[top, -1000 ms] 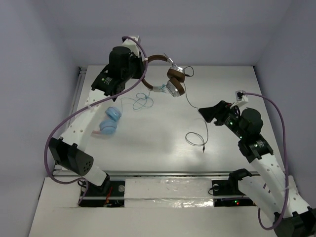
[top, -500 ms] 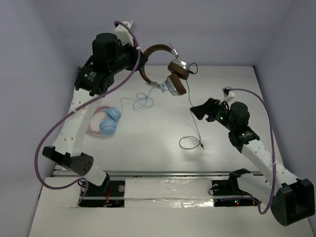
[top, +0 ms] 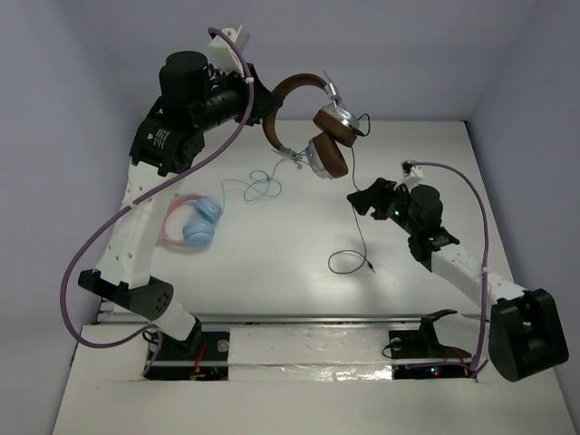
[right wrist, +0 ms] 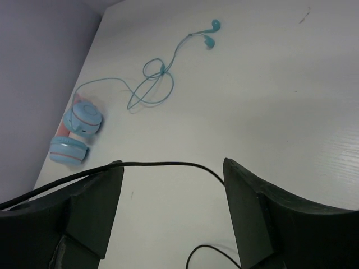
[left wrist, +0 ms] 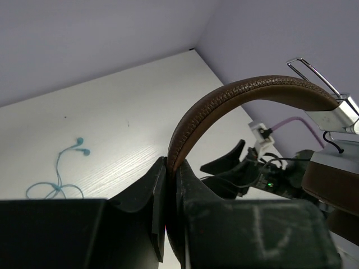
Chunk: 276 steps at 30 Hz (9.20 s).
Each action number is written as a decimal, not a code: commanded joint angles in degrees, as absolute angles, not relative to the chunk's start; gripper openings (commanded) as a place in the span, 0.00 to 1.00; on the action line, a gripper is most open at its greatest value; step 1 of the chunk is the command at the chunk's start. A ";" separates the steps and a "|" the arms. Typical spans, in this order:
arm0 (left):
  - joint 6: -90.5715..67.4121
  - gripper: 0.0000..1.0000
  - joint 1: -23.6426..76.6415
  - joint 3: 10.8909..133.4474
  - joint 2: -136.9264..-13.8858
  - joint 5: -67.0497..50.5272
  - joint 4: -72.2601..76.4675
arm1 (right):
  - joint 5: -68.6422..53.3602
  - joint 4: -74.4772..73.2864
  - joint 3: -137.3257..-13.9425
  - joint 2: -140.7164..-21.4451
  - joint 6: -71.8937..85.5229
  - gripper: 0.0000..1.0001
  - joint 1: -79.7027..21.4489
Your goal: Wrap the headphones
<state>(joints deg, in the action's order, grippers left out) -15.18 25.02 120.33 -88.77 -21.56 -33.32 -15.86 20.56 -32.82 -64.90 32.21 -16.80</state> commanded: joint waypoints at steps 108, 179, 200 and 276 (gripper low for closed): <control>0.27 0.00 34.73 63.72 -68.82 -17.48 -13.28 | 30.95 -30.07 -65.31 -63.11 19.25 0.00 -43.51; -31.64 0.00 23.64 88.85 -74.09 -20.67 4.31 | -8.44 46.42 -27.69 -73.84 33.49 0.35 -41.84; -31.20 0.00 24.16 87.81 -82.97 -0.36 7.82 | -16.72 26.21 -27.41 -62.67 35.16 0.00 -47.71; -11.33 0.00 35.86 64.41 -60.90 -27.94 -8.97 | 0.71 7.54 -32.99 -49.40 31.02 0.43 -44.38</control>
<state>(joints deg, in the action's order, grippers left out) -7.73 36.80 59.29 -62.81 -21.06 -15.92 6.74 -7.53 -37.26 -53.10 28.36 -44.64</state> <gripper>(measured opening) 0.043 0.416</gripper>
